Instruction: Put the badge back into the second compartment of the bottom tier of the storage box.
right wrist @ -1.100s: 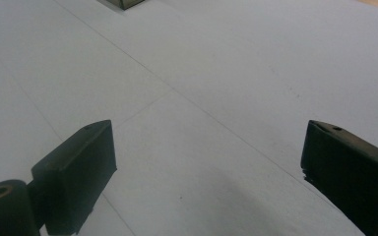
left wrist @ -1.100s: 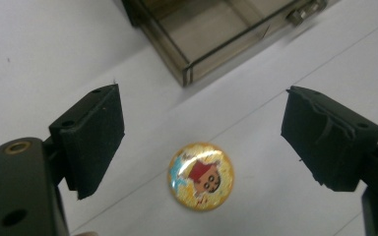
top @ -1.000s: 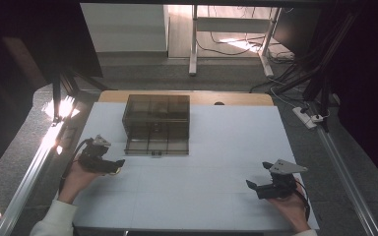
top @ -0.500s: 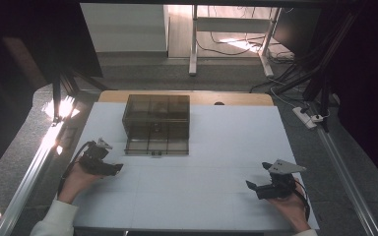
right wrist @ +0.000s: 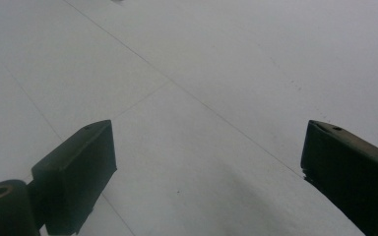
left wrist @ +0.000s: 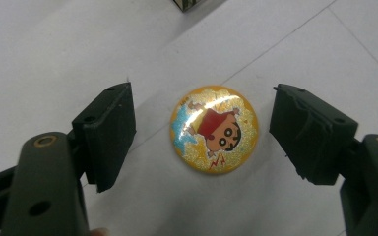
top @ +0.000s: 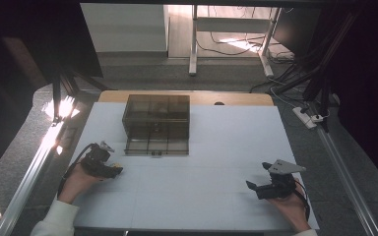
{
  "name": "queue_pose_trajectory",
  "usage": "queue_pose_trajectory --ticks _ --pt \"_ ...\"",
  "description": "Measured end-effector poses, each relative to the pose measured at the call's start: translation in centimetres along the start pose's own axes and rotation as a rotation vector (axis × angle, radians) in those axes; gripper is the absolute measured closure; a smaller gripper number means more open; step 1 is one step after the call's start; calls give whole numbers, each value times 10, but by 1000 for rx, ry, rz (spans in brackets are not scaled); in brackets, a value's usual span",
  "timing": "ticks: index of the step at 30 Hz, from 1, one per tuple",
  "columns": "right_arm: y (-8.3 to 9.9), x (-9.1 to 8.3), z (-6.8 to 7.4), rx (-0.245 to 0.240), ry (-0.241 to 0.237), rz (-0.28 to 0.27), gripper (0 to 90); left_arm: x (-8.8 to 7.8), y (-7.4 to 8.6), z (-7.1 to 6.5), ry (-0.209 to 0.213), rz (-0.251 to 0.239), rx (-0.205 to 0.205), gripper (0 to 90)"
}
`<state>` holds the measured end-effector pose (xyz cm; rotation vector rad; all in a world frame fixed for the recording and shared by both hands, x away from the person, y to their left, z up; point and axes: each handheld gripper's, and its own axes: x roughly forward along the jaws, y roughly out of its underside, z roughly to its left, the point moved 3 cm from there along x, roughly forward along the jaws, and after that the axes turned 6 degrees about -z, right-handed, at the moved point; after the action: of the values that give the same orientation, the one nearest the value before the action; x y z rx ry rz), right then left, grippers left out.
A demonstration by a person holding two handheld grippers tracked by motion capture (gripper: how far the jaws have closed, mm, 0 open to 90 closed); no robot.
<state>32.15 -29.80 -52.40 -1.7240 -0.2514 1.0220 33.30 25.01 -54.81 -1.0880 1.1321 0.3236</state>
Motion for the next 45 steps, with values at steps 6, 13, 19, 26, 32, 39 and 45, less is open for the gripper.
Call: queue_pose_trajectory --ticks 6,13,19,26,32,39,45 --pt "0 0 -1 2 10 8 63 2 2 0 2 19 11 293" --pt "1 0 -1 -2 23 17 65 2 3 0 36 20 7 368" --pt "1 1 -1 -1 19 20 65 1 4 0 54 16 4 447" --pt "1 1 -1 -2 18 20 65 1 4 0 54 13 1 459" --pt "1 1 -1 -2 19 21 65 0 4 2 42 5 -3 459" --pt "1 1 0 -5 18 26 65 -6 4 4 47 -42 -28 459" --pt "1 1 0 -4 21 23 65 -12 3 6 46 -80 -39 459"
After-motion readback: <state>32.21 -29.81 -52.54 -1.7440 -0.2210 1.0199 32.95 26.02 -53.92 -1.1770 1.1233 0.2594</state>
